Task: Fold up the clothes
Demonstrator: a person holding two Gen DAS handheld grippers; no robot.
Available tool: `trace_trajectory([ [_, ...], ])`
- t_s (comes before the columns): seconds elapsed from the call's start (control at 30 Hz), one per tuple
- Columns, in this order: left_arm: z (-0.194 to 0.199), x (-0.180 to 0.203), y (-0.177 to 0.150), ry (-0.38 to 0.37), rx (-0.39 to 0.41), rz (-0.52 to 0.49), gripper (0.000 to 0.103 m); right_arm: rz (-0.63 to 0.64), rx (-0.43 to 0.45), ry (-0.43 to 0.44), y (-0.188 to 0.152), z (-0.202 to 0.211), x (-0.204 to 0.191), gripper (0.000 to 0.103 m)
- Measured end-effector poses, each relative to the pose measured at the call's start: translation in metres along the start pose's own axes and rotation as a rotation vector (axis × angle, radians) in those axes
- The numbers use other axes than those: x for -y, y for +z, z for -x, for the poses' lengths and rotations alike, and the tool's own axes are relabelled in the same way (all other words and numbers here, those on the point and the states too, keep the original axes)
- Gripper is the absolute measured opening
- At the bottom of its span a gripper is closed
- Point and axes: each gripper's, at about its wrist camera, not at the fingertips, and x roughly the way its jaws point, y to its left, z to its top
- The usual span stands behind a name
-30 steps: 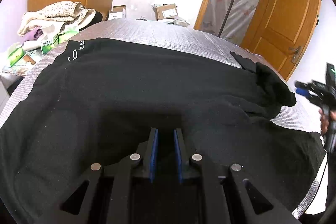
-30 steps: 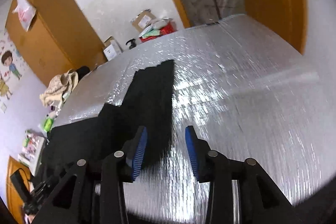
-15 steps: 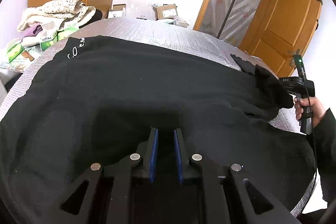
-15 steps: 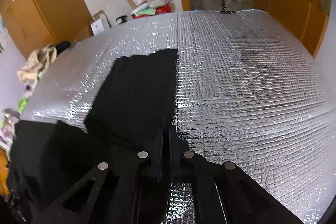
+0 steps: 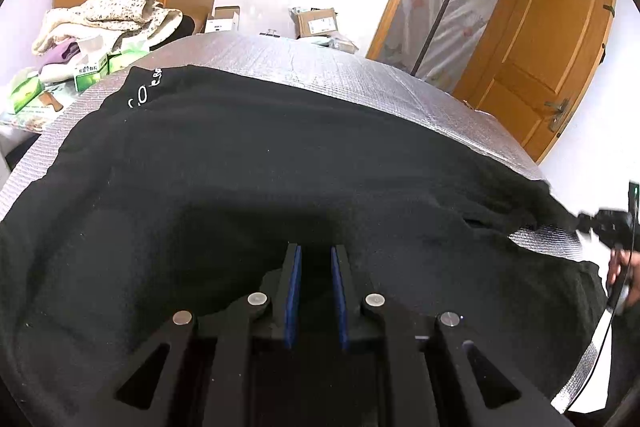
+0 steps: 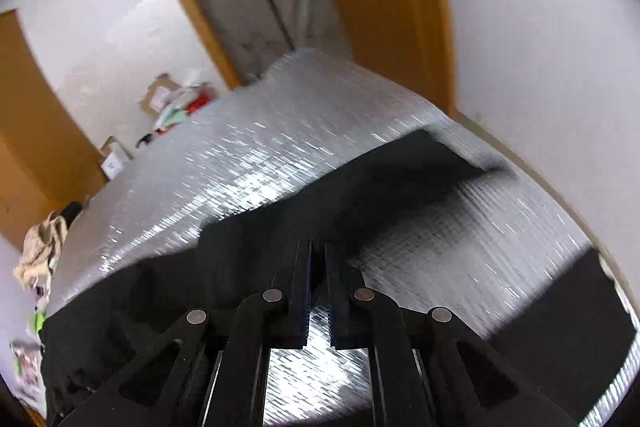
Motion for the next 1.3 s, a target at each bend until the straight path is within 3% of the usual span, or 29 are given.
trace_trajectory([
  [0.13, 0.000, 0.000, 0.000, 0.003, 0.000, -0.003, 0.015, -0.056, -0.009, -0.033, -0.002, 0.000, 0.026, 0.022],
  [0.37, 0.000, 0.003, 0.000, 0.011, 0.000, -0.010, 0.015, -0.011, 0.069, -0.048, 0.015, 0.006, 0.013, 0.025],
  [0.47, 0.001, 0.003, -0.001, 0.013, 0.000, -0.011, 0.015, 0.115, -0.046, -0.016, 0.016, -0.028, -0.013, 0.025],
  [0.53, 0.001, 0.002, -0.001, 0.011, 0.001, -0.010, 0.015, 0.186, -0.108, -0.063, 0.014, -0.051, -0.019, 0.025],
  [0.7, 0.001, 0.001, -0.002, 0.010, 0.000, -0.011, 0.015, 0.271, -0.072, -0.129, 0.040, -0.082, -0.027, 0.026],
  [0.87, 0.001, 0.001, -0.001, 0.005, 0.000, -0.007, 0.015, 0.293, -0.083, -0.085, 0.064, -0.101, -0.029, 0.027],
  [1.1, 0.001, 0.002, -0.001, 0.010, 0.000, -0.010, 0.015, 0.198, -0.028, -0.110, 0.050, -0.049, 0.012, 0.027],
  [1.3, 0.001, 0.003, -0.001, 0.013, 0.000, -0.014, 0.015, 0.214, -0.042, -0.099, 0.036, -0.049, 0.037, 0.027],
])
